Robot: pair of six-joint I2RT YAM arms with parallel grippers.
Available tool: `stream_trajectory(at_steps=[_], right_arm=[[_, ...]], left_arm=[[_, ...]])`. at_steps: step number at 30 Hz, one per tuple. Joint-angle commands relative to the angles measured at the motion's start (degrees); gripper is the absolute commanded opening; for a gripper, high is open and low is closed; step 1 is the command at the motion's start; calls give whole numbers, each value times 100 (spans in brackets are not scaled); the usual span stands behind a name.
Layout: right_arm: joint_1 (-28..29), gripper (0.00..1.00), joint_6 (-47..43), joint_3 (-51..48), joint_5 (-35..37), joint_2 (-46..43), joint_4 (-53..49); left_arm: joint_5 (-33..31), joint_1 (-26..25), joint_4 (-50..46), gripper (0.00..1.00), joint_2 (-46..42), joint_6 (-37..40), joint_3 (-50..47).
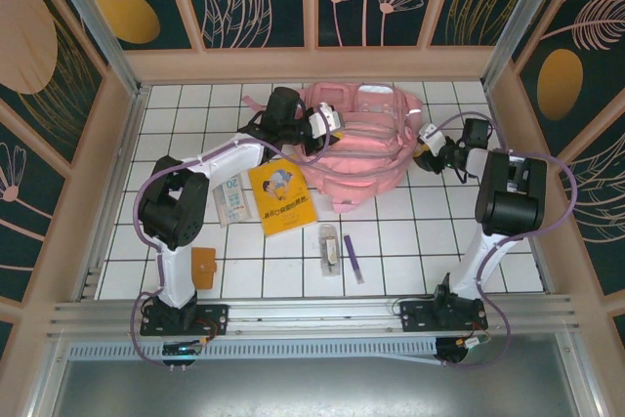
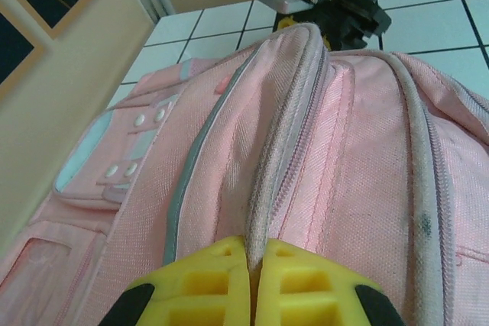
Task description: Pack the student bag
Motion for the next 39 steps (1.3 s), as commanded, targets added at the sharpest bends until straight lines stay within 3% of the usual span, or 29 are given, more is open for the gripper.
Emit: stream_trajectory(at_steps=[1, 20, 25, 32, 36, 39], right_arm=[[-18, 36, 2, -157, 30, 24, 476], [-51, 41, 350, -27, -229, 466, 1389], [-42, 20, 318, 41, -529, 450, 1346], [-119, 18, -128, -129, -756, 283, 943], [-174, 3, -375, -237, -867, 126, 781], [-209, 0, -451, -264, -841, 36, 711]], left_arm=[[623, 1, 829, 0, -242, -167, 6], [720, 3, 695, 0, -247, -192, 5], [736, 1, 794, 0, -221, -290, 14], [721, 5, 866, 0, -171, -372, 45], [707, 8, 879, 0, -144, -392, 80], [673, 3, 876, 0, -114, -394, 124]])
